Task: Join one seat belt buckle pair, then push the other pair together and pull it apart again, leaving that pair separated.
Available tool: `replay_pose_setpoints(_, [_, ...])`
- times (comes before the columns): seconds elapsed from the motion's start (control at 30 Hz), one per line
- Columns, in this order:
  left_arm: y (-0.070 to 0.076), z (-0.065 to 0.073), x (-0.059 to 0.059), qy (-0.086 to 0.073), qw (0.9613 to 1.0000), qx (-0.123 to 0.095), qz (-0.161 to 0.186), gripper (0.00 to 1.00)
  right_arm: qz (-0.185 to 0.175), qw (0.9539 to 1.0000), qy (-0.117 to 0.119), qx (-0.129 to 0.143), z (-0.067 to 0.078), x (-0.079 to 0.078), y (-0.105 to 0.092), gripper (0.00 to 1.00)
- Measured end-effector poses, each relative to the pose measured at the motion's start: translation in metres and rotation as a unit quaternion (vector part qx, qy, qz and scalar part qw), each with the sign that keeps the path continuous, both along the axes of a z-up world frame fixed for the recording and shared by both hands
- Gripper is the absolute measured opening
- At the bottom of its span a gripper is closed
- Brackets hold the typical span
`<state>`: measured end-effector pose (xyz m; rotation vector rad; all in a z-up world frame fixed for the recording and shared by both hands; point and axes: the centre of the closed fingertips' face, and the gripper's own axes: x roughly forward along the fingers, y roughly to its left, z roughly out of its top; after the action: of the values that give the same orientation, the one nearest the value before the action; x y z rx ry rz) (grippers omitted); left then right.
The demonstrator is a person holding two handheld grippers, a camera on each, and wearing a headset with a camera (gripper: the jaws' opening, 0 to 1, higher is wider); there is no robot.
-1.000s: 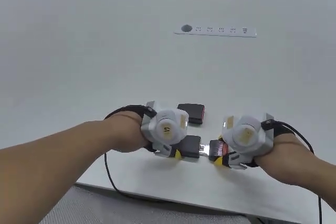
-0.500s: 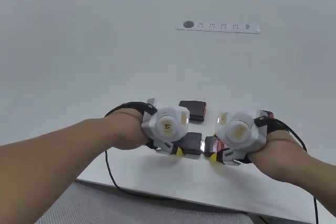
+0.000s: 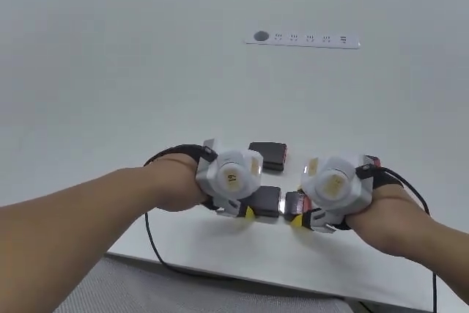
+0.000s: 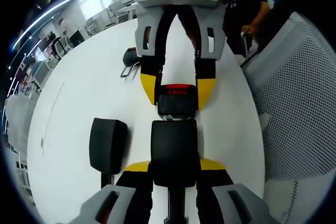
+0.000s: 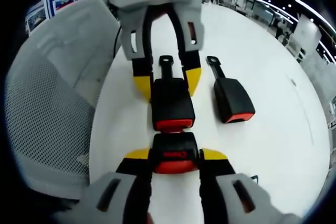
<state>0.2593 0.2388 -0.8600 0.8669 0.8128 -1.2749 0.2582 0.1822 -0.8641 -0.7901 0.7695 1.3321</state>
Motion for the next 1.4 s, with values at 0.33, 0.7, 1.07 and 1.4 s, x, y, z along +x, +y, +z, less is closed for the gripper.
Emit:
replay_pose_setpoints(0.33, [0.0018,0.0003,0.0002,-0.005,1.0,-0.005,0.002,0.32,0.009,0.9996,-0.012,-0.023,0.0002,0.0006,-0.0034,0.33])
replay_pose_setpoints(0.7, [0.0022,-0.0008,0.0002,-0.001,1.0,-0.003,0.003,0.32,0.007,0.9999,0.0,-0.011,0.0001,-0.0015,-0.0039,0.34])
replay_pose_setpoints(1.07, [0.0022,-0.0016,-0.0001,0.007,1.0,-0.001,0.003,0.33,0.005,1.0,0.002,-0.002,0.0003,-0.0007,-0.0032,0.35])
replay_pose_setpoints(1.4, [0.0013,-0.0021,0.0013,0.018,0.9997,0.002,0.015,0.34,0.008,1.0,-0.003,0.004,0.0008,0.0006,-0.0026,0.36])
